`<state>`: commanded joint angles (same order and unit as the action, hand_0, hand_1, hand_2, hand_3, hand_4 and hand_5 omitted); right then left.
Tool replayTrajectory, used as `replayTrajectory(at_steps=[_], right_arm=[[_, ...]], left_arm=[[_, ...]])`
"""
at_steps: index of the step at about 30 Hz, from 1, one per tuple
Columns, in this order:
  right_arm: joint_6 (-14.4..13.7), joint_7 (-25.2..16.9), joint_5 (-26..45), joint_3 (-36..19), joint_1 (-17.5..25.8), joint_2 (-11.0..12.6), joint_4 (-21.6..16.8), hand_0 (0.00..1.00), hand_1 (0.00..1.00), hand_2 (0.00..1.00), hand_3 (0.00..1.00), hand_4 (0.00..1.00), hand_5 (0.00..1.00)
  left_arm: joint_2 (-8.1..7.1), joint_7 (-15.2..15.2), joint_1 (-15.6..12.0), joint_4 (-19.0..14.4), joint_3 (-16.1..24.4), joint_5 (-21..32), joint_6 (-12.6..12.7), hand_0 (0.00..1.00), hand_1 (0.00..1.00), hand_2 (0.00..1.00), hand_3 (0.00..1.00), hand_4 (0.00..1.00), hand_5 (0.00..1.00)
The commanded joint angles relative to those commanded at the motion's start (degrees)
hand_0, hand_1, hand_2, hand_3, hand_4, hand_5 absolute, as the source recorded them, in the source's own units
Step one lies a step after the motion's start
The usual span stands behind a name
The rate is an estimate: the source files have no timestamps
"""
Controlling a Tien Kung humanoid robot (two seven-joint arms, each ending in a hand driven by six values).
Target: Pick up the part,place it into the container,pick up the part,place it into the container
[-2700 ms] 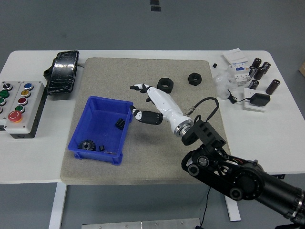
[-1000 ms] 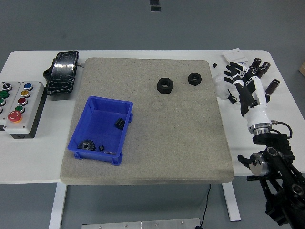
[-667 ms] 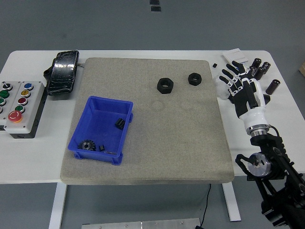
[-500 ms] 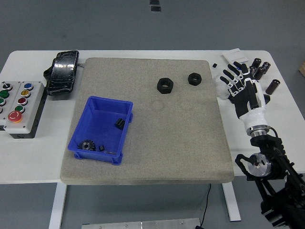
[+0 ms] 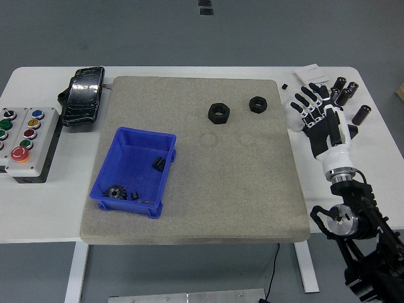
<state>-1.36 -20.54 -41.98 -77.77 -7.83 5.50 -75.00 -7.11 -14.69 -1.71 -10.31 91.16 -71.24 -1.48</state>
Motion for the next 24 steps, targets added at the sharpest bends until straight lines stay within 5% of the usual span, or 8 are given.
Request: replayTrajectory(at_steps=[8, 18, 24], right_arm=[[-0.22, -0.5, -1.03, -0.13, -0.13, 0.22, -1.12, 0.683, 0.698, 0.694, 0.663, 0.864, 0.581], [-13.49, 10.37, -20.93, 0.14, -0.7, 1.07, -8.37, 0.691, 0.702, 0.695, 0.658, 0.824, 0.541], [-20.38, 11.8, -31.0, 3.33, -0.66, 1.34, -9.09, 0.687, 0.702, 0.697, 0.657, 0.819, 0.538]], left_arm=[[0.11, -0.09, -0.09, 0.0, 0.02, -0.06, -0.08, 0.625, 0.571, 0.569, 0.65, 0.632, 0.386], [-0.34, 0.06, -0.24, 0.0, -0.26, 0.33, -0.1, 0.624, 0.569, 0.568, 0.648, 0.63, 0.384], [-0.19, 0.11, -0.33, 0.0, -0.33, 0.51, -0.09, 0.624, 0.569, 0.567, 0.646, 0.627, 0.381]])
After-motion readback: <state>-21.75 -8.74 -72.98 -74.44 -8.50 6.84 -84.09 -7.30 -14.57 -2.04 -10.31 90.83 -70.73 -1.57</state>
